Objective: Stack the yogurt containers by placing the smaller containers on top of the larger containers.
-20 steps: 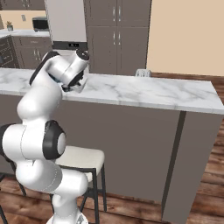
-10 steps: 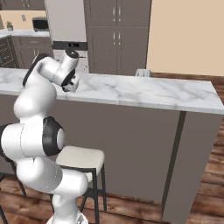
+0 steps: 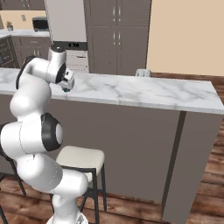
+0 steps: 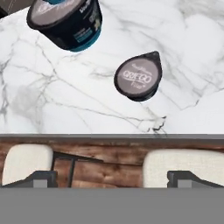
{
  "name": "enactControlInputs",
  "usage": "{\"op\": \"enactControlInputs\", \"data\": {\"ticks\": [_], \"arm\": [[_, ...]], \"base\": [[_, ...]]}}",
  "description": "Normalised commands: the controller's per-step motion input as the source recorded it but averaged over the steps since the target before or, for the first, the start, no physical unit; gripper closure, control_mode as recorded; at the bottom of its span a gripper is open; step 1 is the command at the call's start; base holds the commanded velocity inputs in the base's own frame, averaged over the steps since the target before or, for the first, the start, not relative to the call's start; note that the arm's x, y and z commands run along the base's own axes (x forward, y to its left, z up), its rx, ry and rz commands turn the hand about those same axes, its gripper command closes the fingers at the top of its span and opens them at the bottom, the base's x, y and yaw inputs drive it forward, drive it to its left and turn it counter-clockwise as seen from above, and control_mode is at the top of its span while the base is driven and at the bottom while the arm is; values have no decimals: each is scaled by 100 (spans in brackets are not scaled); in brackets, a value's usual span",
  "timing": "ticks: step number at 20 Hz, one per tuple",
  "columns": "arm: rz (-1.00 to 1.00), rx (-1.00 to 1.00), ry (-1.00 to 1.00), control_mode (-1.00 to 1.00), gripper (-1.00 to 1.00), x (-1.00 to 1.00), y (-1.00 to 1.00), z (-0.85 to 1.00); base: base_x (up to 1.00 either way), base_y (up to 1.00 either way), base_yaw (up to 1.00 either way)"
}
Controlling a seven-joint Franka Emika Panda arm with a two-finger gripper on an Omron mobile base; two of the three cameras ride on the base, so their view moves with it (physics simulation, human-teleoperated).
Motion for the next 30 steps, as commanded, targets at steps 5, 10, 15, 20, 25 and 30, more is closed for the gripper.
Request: {"op": "enactControlInputs", "data": {"ticks": [5, 10, 15, 20, 25, 30], "arm": [[0, -15, 0, -100, -100, 0, 0, 0], [0, -6, 0, -100, -100, 0, 0, 0], [0, 0, 0, -100, -100, 0, -13, 0], [0, 0, 0, -100, -100, 0, -22, -3], [0, -1, 0, -100, -100, 5, -3, -13], [0, -6, 0, -100, -100, 15, 0, -14]], "base": [[0, 0, 0], [0, 0, 0], [0, 0, 0], [0, 0, 0], [0, 0, 0], [0, 0, 0]]}}
